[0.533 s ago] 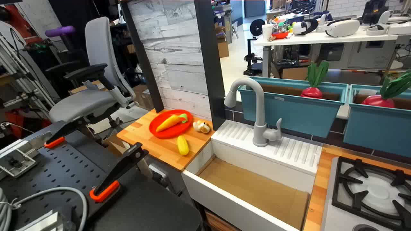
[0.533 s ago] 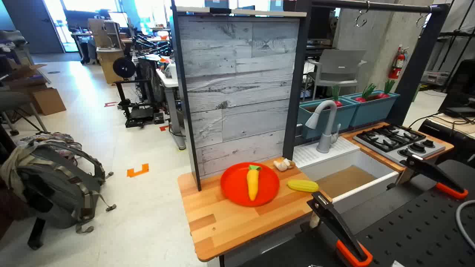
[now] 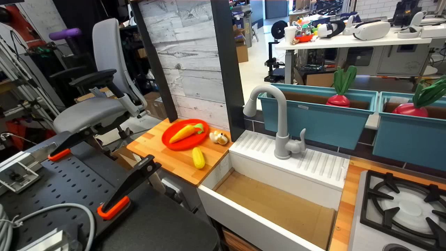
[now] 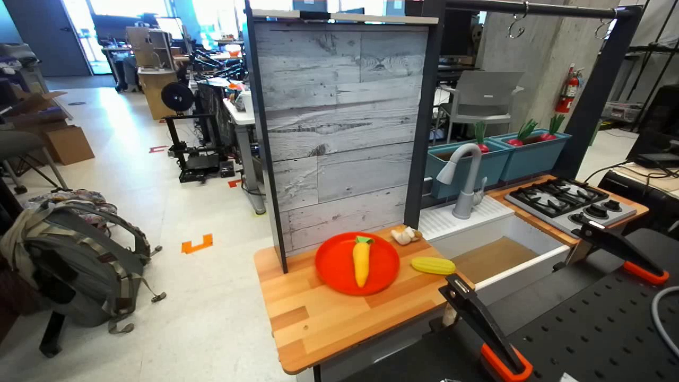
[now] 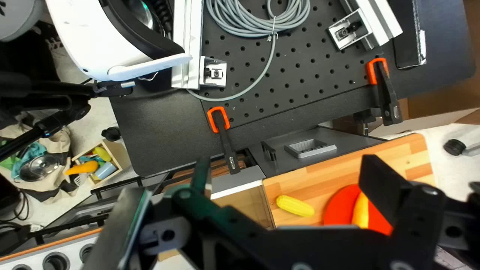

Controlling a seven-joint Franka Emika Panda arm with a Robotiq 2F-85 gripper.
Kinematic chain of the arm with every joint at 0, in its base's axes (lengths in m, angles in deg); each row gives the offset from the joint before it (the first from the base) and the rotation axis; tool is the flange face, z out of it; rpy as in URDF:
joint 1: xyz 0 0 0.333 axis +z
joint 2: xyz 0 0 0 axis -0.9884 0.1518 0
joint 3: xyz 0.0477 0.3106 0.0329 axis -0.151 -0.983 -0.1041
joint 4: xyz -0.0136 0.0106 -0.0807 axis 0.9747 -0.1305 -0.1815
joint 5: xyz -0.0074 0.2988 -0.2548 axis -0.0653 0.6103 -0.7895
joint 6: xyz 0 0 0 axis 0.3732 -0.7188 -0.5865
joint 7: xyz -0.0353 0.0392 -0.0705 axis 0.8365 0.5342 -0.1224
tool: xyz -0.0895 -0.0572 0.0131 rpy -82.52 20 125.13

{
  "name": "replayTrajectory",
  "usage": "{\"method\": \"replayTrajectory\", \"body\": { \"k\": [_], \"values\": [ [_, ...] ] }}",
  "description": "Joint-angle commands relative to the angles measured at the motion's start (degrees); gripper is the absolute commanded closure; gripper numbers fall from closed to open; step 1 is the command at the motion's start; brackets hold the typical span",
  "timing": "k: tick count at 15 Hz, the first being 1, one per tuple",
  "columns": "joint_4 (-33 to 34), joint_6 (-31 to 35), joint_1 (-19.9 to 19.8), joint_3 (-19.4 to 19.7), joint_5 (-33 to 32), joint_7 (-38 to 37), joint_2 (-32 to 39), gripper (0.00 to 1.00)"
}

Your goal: Move the corn plush toy to the left

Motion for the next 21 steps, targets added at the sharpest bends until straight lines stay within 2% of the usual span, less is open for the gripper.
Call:
{"method": "replayTrajectory", "body": {
  "k": [1,6,10,18,21],
  "values": [
    [0.1,-0.2,-0.4,-0.4,0.2,0.2,0.0,0.0],
    [0.5,-0.4,-0.4,-0.4,0.1,0.2,0.6,0.0],
    [1.6,2.3,0.4,-1.4,0.0,-0.4,3.8,0.0],
    [3.6,16.4,2.5,-4.9,-0.9,-1.7,15.2,0.0],
    [2.9,24.3,3.1,-6.0,-4.2,-0.5,19.1,0.0]
  ]
}}
